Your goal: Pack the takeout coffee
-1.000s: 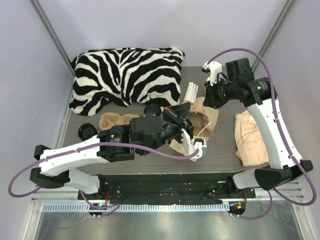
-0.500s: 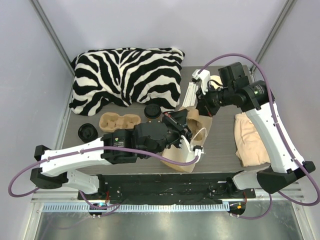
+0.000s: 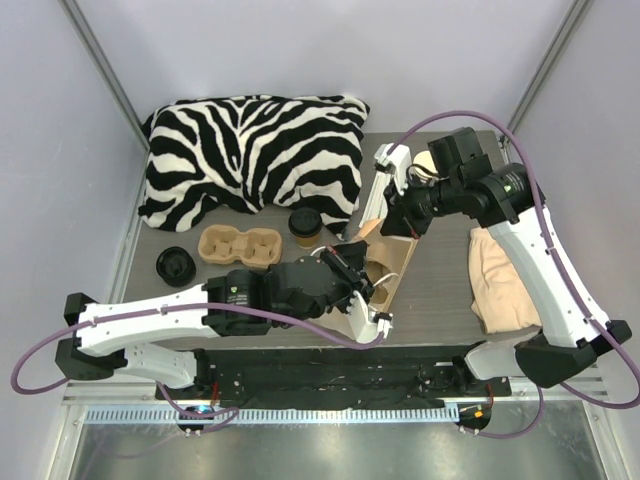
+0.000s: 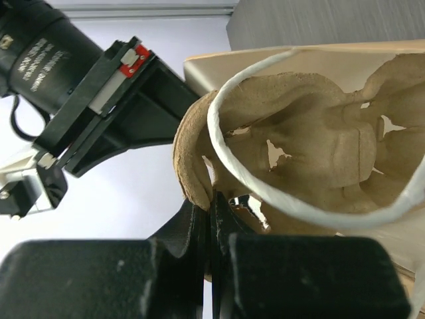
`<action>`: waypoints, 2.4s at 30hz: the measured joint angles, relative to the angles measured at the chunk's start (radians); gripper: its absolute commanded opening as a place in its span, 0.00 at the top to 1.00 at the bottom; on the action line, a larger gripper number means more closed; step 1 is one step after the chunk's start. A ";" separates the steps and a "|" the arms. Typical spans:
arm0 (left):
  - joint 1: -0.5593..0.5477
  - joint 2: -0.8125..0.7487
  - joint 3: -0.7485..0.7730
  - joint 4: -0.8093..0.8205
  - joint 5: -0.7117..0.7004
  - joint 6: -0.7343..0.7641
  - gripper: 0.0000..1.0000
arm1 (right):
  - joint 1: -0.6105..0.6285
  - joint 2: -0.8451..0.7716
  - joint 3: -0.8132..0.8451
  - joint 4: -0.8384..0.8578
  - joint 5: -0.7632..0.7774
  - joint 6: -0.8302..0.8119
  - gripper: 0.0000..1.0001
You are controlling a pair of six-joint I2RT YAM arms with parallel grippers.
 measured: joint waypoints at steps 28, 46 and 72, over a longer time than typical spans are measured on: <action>-0.013 0.031 0.105 -0.075 0.024 -0.247 1.00 | 0.090 -0.144 -0.137 0.104 -0.001 -0.052 0.99; -0.072 0.121 0.135 -0.103 -0.092 -0.158 1.00 | 0.091 -0.140 -0.189 0.161 0.017 0.131 0.99; -0.123 0.077 -0.092 0.134 -0.193 -0.012 1.00 | 0.084 -0.137 -0.196 0.177 -0.029 0.265 0.99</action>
